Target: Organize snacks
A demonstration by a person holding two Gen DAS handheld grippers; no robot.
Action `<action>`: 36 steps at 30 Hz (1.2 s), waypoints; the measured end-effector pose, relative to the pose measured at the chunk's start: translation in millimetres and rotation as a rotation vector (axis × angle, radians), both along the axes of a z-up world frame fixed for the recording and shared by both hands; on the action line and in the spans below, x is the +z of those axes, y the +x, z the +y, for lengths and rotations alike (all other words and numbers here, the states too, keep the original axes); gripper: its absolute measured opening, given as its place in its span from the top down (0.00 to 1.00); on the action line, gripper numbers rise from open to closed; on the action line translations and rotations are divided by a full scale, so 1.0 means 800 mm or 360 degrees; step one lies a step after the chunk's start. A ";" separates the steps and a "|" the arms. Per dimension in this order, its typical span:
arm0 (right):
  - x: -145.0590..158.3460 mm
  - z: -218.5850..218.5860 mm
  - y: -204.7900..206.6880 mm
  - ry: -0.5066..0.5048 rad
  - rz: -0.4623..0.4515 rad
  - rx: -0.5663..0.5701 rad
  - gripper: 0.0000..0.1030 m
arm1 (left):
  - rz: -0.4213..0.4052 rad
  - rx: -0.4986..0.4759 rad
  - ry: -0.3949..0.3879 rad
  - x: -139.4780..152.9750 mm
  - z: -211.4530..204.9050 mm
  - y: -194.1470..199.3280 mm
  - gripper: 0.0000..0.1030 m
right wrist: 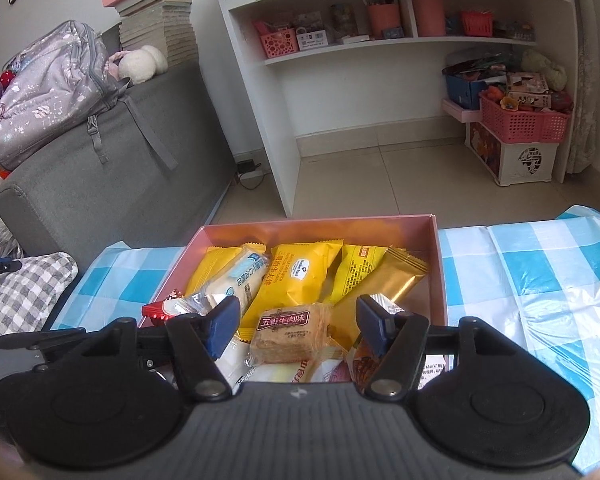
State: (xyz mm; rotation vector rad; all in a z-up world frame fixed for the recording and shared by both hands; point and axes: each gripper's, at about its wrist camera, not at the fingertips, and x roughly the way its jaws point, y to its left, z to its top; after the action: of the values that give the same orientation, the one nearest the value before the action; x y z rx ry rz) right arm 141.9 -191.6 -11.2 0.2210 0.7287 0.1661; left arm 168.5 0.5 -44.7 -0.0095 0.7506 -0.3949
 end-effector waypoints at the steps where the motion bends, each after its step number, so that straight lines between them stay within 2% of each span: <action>1: 0.002 0.001 -0.001 -0.0008 0.0000 0.0004 0.36 | 0.0003 -0.0005 0.0012 0.002 0.000 -0.003 0.63; 5: 0.010 0.003 -0.008 -0.0019 -0.0004 0.0020 0.33 | 0.0003 -0.0023 0.0052 0.013 -0.001 -0.014 0.48; 10: 0.016 -0.003 -0.025 -0.0017 0.0006 0.0008 0.16 | 0.0010 0.0002 0.0062 0.027 0.002 -0.034 0.27; 12: 0.017 -0.007 -0.032 -0.0022 0.0027 -0.0014 0.15 | 0.0028 0.0031 0.0089 0.033 0.001 -0.045 0.17; 17: 0.024 -0.009 -0.055 -0.0074 0.0069 -0.0059 0.10 | 0.0076 0.0110 0.0165 0.047 0.003 -0.076 0.10; 23: 0.035 0.002 -0.090 -0.0128 0.0124 -0.0077 0.04 | 0.0176 0.0243 0.0129 0.065 0.021 -0.115 0.03; 28: 0.044 0.013 -0.114 -0.0195 0.0142 -0.0092 0.00 | 0.0172 0.0339 0.0132 0.071 0.033 -0.152 0.03; 36: 0.044 0.031 -0.146 -0.0284 0.0166 -0.0106 0.00 | 0.0128 0.0440 0.0204 0.082 0.046 -0.197 0.03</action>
State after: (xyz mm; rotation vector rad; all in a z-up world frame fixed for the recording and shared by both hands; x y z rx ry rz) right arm 24.8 -166.8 24.2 0.0835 0.8342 0.0259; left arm 11.3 37.6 20.7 -0.0083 0.8402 -0.0830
